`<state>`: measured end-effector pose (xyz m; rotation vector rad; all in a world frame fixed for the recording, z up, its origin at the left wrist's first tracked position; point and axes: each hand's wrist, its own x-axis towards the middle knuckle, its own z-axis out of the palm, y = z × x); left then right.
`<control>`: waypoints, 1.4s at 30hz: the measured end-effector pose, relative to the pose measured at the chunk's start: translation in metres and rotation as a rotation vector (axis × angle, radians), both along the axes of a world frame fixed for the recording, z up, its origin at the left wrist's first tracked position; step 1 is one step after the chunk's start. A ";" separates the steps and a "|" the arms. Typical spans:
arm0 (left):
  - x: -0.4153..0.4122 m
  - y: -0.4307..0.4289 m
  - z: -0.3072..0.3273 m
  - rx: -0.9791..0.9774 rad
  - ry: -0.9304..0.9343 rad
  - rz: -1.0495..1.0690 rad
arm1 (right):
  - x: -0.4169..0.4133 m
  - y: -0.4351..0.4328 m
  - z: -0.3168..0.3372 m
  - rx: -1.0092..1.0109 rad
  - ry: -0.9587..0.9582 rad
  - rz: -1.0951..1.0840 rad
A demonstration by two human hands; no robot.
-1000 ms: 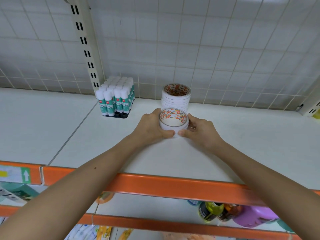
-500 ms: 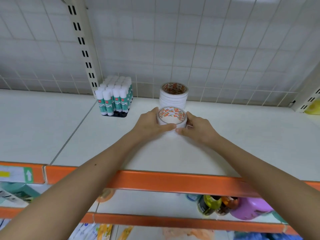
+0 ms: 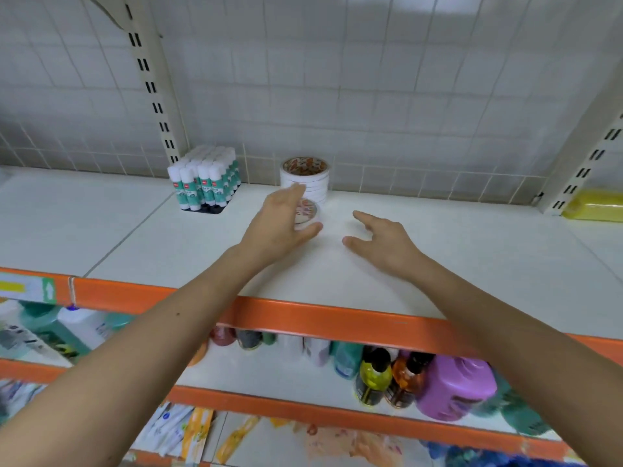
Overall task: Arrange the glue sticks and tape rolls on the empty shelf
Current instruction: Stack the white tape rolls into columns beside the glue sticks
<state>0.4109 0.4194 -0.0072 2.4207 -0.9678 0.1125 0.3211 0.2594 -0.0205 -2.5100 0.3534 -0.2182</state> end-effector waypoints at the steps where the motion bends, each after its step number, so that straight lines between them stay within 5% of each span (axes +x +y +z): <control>1: -0.011 -0.010 0.001 0.015 -0.013 -0.036 | -0.012 -0.009 0.000 -0.025 -0.008 -0.006; 23: -0.200 -0.391 -0.005 -0.043 0.133 -0.837 | -0.273 -0.286 0.010 -0.170 -0.057 -0.666; 42: -0.372 -0.690 0.014 -0.093 0.145 -0.896 | -0.460 -0.560 0.020 -0.194 -0.212 -0.983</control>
